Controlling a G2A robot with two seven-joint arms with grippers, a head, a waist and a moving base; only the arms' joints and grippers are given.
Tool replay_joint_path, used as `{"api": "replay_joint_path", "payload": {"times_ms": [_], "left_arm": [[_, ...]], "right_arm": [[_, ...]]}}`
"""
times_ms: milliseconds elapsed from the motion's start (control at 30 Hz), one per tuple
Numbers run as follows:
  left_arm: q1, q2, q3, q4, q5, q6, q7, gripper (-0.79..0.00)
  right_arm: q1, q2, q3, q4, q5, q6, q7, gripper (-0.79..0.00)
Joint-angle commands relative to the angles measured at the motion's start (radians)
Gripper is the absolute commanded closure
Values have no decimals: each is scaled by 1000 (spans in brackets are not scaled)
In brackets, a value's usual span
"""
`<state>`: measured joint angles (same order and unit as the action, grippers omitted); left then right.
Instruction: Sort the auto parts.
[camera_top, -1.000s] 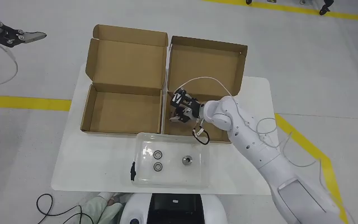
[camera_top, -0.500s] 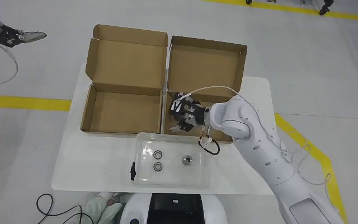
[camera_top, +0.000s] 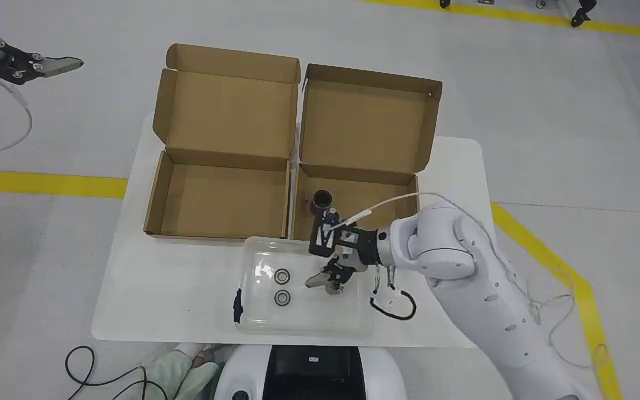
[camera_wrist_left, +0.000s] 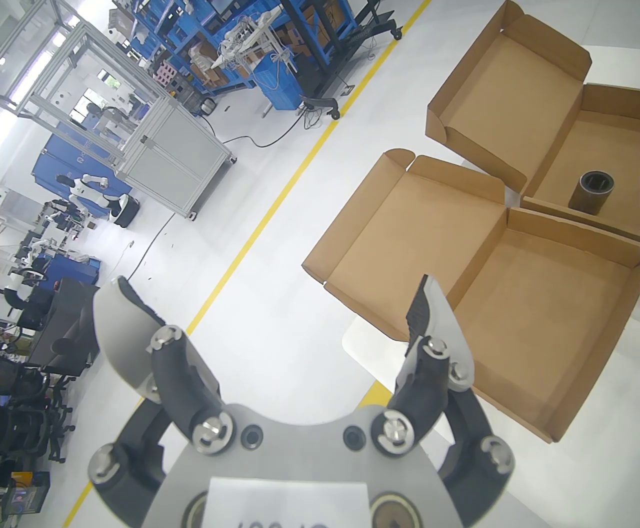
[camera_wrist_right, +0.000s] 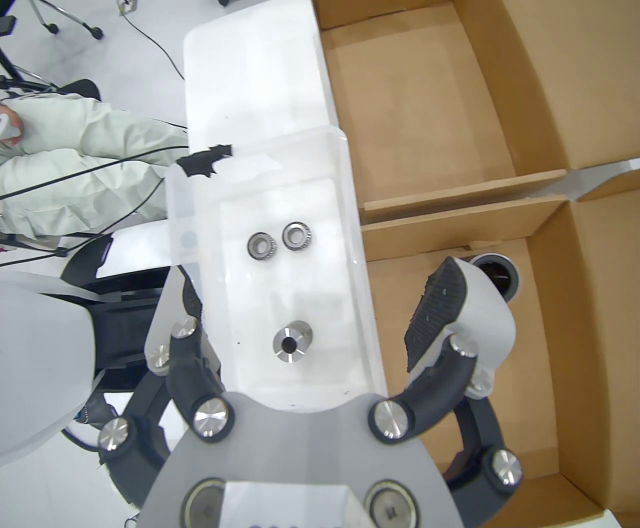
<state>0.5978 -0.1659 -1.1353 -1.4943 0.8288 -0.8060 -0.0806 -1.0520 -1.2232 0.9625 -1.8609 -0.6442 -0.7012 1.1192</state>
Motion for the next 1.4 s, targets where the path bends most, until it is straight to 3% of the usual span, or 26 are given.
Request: {"api": "replay_joint_path", "payload": {"times_ms": [0,667,767,1100,1367], "left_arm": [[0,0,0,0,0,0,0,-785],[0,0,0,0,0,0,0,-785],[0,0,0,0,0,0,0,-785],[0,0,0,0,0,0,0,-785],[0,0,0,0,0,0,0,-785]], "right_arm": [[-4,11,-5,-17,17,1,0,-785],[-4,11,-5,-17,17,1,0,-785],[-10,16,-18,-51,-56,3,2,-785],[-95,82,-39,-196,-286,-14,-15,-785],[-99,143,-68,-130,-268,-88,-88,-785]]}}
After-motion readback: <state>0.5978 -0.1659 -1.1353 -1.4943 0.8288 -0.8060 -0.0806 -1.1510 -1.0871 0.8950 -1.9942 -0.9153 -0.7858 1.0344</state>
